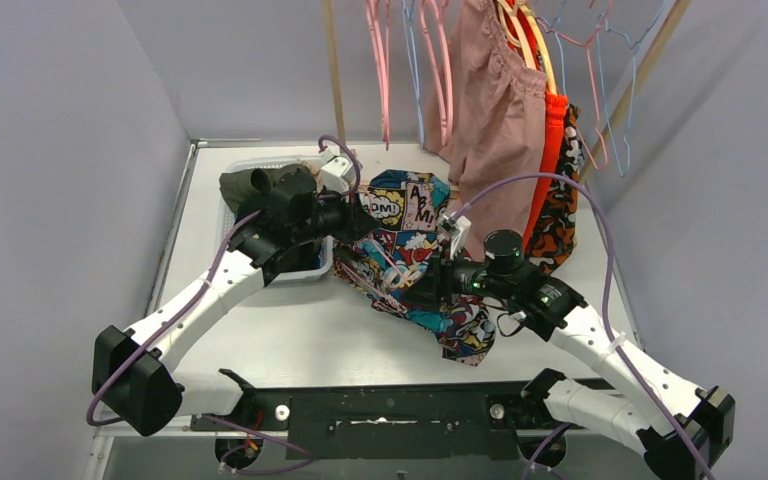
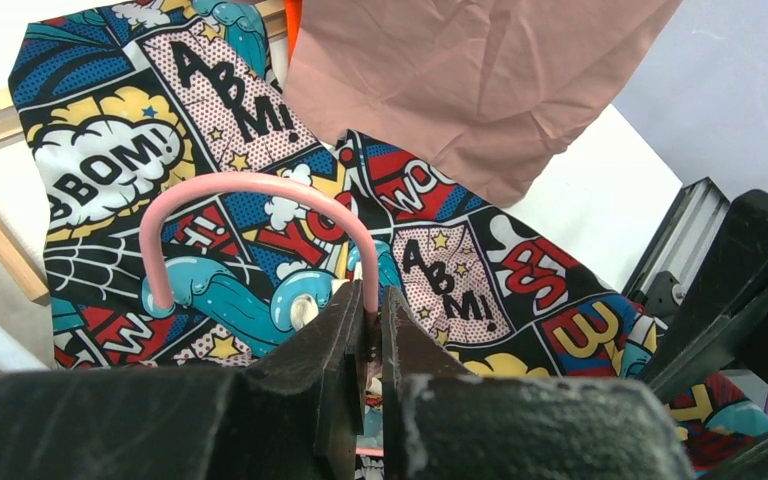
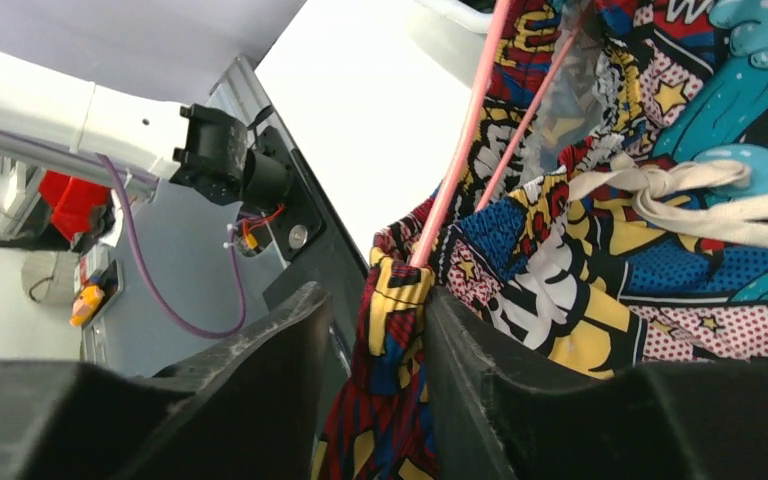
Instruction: Remove the shorts from the hanger
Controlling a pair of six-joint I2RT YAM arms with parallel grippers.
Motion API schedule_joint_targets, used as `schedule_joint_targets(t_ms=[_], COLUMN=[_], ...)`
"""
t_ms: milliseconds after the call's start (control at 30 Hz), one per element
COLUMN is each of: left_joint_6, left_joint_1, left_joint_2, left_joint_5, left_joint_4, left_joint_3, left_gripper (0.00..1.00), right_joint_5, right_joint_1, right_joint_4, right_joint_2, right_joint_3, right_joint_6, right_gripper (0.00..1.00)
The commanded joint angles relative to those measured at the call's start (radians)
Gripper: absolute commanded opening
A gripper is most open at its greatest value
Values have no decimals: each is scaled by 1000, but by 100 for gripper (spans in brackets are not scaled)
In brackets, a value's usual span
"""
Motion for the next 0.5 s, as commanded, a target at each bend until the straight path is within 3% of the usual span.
schedule_joint_targets(t_ms=[0,133,233,267,367,467], left_joint_6=[-12,-7,-5,-5,-32,-63], left_joint_1=[5,4,3,3,5,5], left_joint_2=[-13,-17,-17,-15,-16,-8], left_joint_5=[27,30,36,37,10,-40], left_joint_4=[52,49,49,49,68,88], left_joint_3=[57,52,53,55,53,53], left_gripper=[0,0,0,0,0,0], right_joint_5=[111,228,253,257,250,255], right_joint_1=[23,21,14,14,14,14], right_joint_4=[13,-21,-87,-107,-135,-142], right_joint_2=[-20,-80,-108,-110,-124,-154], right_joint_3=[43,47,61,68,75,68], right_joint_6=[-31,-34,-44,-47,-53,-47], right_gripper=[31,21,32,31,9,5])
